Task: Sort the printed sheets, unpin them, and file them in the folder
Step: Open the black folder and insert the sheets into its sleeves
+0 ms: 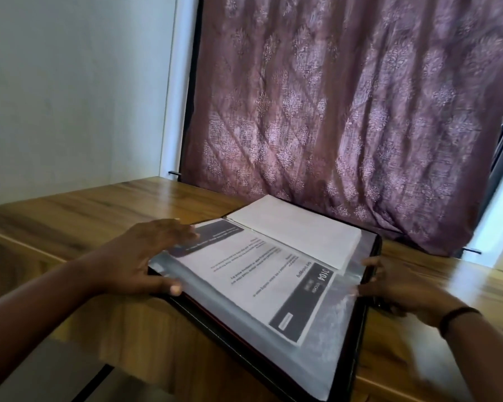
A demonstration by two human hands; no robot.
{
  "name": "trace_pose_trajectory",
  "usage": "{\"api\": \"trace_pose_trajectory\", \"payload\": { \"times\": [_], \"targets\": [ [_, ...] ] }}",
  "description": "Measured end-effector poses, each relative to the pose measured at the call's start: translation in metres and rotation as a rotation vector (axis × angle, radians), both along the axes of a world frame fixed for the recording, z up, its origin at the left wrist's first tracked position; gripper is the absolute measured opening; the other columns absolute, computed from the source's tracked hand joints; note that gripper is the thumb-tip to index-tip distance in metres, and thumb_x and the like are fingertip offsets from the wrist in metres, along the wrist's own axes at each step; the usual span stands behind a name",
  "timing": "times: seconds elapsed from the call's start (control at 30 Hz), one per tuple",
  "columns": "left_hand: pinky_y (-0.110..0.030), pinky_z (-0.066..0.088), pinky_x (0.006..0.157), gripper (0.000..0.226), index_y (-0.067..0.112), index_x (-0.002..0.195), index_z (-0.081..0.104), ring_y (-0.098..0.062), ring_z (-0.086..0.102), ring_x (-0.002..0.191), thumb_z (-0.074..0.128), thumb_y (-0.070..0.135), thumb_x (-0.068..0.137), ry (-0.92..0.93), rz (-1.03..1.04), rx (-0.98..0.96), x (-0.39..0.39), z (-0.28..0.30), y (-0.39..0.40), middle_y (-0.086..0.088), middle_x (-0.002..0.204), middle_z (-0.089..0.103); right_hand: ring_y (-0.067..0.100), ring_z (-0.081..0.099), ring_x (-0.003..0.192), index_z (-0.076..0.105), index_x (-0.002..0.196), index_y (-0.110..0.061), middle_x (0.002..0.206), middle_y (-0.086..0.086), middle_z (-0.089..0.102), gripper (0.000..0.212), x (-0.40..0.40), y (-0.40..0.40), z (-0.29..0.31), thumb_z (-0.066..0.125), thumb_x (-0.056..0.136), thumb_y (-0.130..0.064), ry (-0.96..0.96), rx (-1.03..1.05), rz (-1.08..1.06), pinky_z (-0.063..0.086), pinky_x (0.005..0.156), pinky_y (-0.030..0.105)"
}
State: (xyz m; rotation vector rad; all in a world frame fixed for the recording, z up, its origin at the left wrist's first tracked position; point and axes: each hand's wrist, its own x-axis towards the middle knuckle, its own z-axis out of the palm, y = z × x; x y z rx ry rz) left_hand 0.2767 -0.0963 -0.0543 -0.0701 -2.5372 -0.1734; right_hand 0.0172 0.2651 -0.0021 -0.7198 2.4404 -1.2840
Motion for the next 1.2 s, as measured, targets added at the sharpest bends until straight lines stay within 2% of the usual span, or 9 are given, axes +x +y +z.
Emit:
{"api": "trace_pose_trajectory", "payload": {
  "times": [0.13,0.23,0.4,0.53,0.7,0.9,1.0,1.07,1.2],
  "targets": [
    [-0.024,0.013,0.115,0.086,0.057,0.142,0.021,-0.002,0.014,0.145,0.05,0.087,0.067,-0.11,0.027,-0.056,-0.003,-0.008,-0.012,0.017,0.152,0.031,0.019,0.037,0.061,0.061,0.113,-0.005,0.077,0.009,0.049,0.025,-0.058,0.014,-0.002,0.059,0.088,-0.006,0.007,-0.162,-0.238,0.031,0.057,0.026],
    [-0.029,0.018,0.115,0.084,0.057,0.141,0.022,-0.004,0.018,0.145,0.051,0.086,0.067,-0.134,-0.008,-0.063,-0.013,-0.008,-0.003,0.014,0.152,0.033,0.017,0.042,0.05,0.062,0.099,-0.004,0.063,0.008,0.051,0.015,-0.078,0.0,-0.009,0.062,0.091,-0.017,-0.138,-0.122,-0.198,0.031,0.05,0.023],
    [-0.027,0.012,0.12,0.075,0.077,0.125,0.012,0.015,0.008,0.138,0.038,0.098,0.057,-0.314,0.03,-0.005,-0.023,-0.003,0.024,0.032,0.148,0.019,0.025,0.055,0.066,0.062,0.109,-0.005,0.087,0.016,0.058,0.023,-0.112,-0.033,-0.018,0.066,0.086,-0.006,-0.269,-0.156,-0.246,0.047,0.052,0.027],
    [-0.032,0.004,0.121,0.084,0.066,0.13,0.019,0.013,0.007,0.138,0.025,0.101,0.054,-0.398,0.145,0.003,-0.034,0.005,0.056,0.031,0.151,0.016,0.031,0.057,0.069,0.06,0.116,0.009,0.09,0.021,0.063,0.029,-0.137,-0.047,-0.017,0.062,0.088,0.001,-0.252,-0.178,-0.281,0.048,0.059,0.033],
    [-0.026,0.006,0.115,0.086,0.05,0.143,0.026,0.003,0.015,0.14,0.04,0.089,0.068,-0.339,0.238,0.076,-0.056,0.006,0.104,0.023,0.153,0.022,0.028,0.063,0.07,0.068,0.102,0.003,0.087,0.016,0.071,0.025,-0.146,-0.056,-0.017,0.073,0.083,-0.012,-0.25,-0.302,-0.159,0.05,0.052,0.026],
    [-0.021,0.02,0.108,0.103,0.047,0.136,0.036,0.005,0.028,0.13,0.012,0.101,0.051,-0.271,0.292,0.131,-0.064,0.008,0.119,0.03,0.137,0.034,0.036,0.063,0.076,0.064,0.103,0.006,0.097,0.03,0.068,0.035,-0.16,-0.044,-0.027,0.078,0.072,-0.001,-0.189,-0.332,-0.186,0.052,0.073,0.048],
    [-0.024,0.04,0.091,0.091,0.049,0.109,0.046,0.003,0.05,0.102,0.02,0.104,0.041,-0.119,0.296,0.511,-0.069,0.007,0.113,0.029,0.109,0.052,0.034,0.069,0.075,0.063,0.104,-0.002,0.088,0.016,0.073,0.038,-0.154,-0.037,-0.025,0.079,0.07,0.002,-0.026,-0.37,-0.143,0.056,0.069,0.04],
    [-0.038,0.047,0.083,0.087,0.037,0.093,0.054,-0.012,0.057,0.082,0.041,0.101,0.036,0.09,0.275,0.961,-0.084,0.011,0.099,0.008,0.094,0.064,0.027,0.07,0.084,0.065,0.106,-0.005,0.094,0.009,0.074,0.038,-0.148,-0.037,-0.023,0.08,0.071,0.001,0.13,-0.338,-0.122,0.055,0.071,0.032],
    [-0.033,0.044,0.067,0.064,0.017,0.104,0.05,-0.028,0.057,0.071,0.036,0.076,0.083,0.319,0.219,1.527,-0.103,0.04,0.069,-0.018,0.091,0.064,0.019,0.063,0.087,0.065,0.103,-0.008,0.094,0.003,0.069,0.033,-0.138,-0.04,-0.023,0.079,0.073,-0.003,0.46,-0.214,-0.129,0.048,0.071,0.026]
  ]
}}
